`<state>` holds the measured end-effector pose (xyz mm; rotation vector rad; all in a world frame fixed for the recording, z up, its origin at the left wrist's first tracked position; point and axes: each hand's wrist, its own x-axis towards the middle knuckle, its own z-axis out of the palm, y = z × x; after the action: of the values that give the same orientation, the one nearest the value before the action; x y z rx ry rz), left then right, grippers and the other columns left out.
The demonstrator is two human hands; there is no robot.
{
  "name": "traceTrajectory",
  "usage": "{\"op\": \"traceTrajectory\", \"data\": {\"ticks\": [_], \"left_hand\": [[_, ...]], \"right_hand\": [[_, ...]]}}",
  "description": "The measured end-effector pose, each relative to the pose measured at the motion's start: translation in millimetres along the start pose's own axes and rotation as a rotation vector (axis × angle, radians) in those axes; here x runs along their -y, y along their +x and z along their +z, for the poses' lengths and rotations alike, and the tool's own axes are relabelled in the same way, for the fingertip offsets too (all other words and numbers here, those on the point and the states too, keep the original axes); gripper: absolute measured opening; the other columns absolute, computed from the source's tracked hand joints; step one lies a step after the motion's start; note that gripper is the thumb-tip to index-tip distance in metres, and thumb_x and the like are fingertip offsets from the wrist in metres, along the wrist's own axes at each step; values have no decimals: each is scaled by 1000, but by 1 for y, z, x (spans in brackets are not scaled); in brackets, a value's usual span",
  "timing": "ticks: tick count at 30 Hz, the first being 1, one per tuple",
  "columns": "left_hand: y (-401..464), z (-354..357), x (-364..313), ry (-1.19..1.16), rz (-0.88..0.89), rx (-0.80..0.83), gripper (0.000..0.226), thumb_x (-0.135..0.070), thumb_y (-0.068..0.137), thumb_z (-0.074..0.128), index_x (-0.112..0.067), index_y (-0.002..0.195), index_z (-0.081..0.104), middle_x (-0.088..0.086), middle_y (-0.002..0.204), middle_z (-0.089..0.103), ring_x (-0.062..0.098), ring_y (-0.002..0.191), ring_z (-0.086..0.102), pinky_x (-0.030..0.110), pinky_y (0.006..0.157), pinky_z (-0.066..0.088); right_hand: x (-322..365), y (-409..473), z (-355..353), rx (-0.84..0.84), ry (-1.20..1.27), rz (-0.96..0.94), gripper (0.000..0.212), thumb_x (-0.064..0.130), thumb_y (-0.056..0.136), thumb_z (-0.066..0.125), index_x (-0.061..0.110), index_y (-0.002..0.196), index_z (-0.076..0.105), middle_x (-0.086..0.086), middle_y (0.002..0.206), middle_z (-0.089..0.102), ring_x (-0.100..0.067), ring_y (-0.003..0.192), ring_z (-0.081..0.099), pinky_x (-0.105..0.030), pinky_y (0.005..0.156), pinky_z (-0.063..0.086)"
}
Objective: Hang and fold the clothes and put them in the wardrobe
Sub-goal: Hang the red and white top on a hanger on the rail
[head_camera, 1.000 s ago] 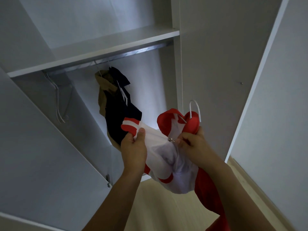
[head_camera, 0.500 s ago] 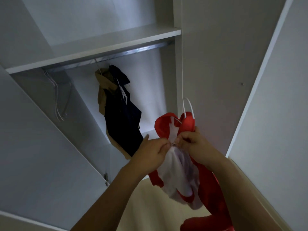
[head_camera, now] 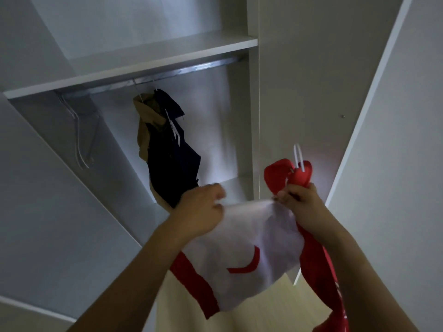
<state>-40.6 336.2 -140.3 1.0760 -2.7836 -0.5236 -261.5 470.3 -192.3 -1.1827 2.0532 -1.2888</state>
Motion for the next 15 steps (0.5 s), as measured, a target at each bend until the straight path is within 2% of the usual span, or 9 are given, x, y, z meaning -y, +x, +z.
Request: {"op": "traceTrajectory", "data": {"ticks": [1, 2, 5, 7, 9, 11, 13, 15], "left_hand": [[3, 11, -13, -26, 59, 50, 30, -31, 94, 50, -25, 122, 58, -4, 121, 61, 17, 107, 58, 35, 93, 46], [6, 21, -25, -31, 101, 81, 32, -39, 96, 49, -24, 123, 57, -3, 120, 62, 18, 105, 58, 36, 92, 46], [12, 49, -46, 42, 167, 84, 24, -40, 100, 44, -20, 91, 54, -1, 88, 61, 20, 81, 59, 34, 71, 43], [10, 56, -43, 12, 157, 135, 23, -34, 101, 45, -22, 81, 46, -5, 77, 52, 18, 75, 53, 30, 62, 37], [3, 55, -28, -30, 152, 184, 31, -32, 99, 49, -24, 69, 41, -7, 68, 45, 16, 68, 48, 29, 58, 33], [-10, 50, 1, -30, 109, 284, 36, -33, 96, 52, -25, 63, 41, -6, 67, 44, 12, 64, 44, 29, 58, 34], [-24, 44, 33, 42, -3, 408, 34, -32, 95, 53, -23, 64, 45, -7, 68, 43, 8, 61, 41, 26, 57, 31], [-28, 43, 50, 220, -109, 497, 27, -28, 94, 51, -16, 70, 53, -5, 69, 43, 8, 59, 39, 24, 55, 30]], "right_hand": [[7, 0, 6, 38, 18, -29, 18, 16, 92, 61, 21, 78, 71, -20, 109, 57, -34, 98, 59, -45, 96, 48], [14, -1, 13, 76, 7, -62, 20, 18, 91, 62, 26, 75, 70, -18, 107, 56, -31, 98, 58, -43, 95, 48], [21, -7, 26, 133, -87, -114, 28, 17, 90, 65, 37, 71, 64, -14, 108, 49, -22, 94, 53, -32, 92, 47], [14, -8, 25, 113, -128, -124, 26, 12, 89, 65, 31, 72, 65, -16, 112, 49, -25, 93, 53, -36, 93, 46], [3, -4, 15, 47, -194, -91, 13, 9, 89, 65, 16, 79, 72, -21, 116, 51, -33, 99, 53, -40, 98, 44], [-10, 3, -2, -48, -197, -22, 9, 9, 89, 65, 6, 86, 74, -27, 117, 53, -38, 104, 52, -41, 101, 42], [-15, 3, -15, -124, -172, 6, 9, 12, 90, 65, 9, 88, 74, -24, 120, 48, -31, 100, 54, -38, 100, 44], [-6, 1, -11, -127, -159, -36, 10, 14, 90, 65, 15, 86, 74, -16, 120, 45, -24, 97, 51, -34, 99, 43]]}}
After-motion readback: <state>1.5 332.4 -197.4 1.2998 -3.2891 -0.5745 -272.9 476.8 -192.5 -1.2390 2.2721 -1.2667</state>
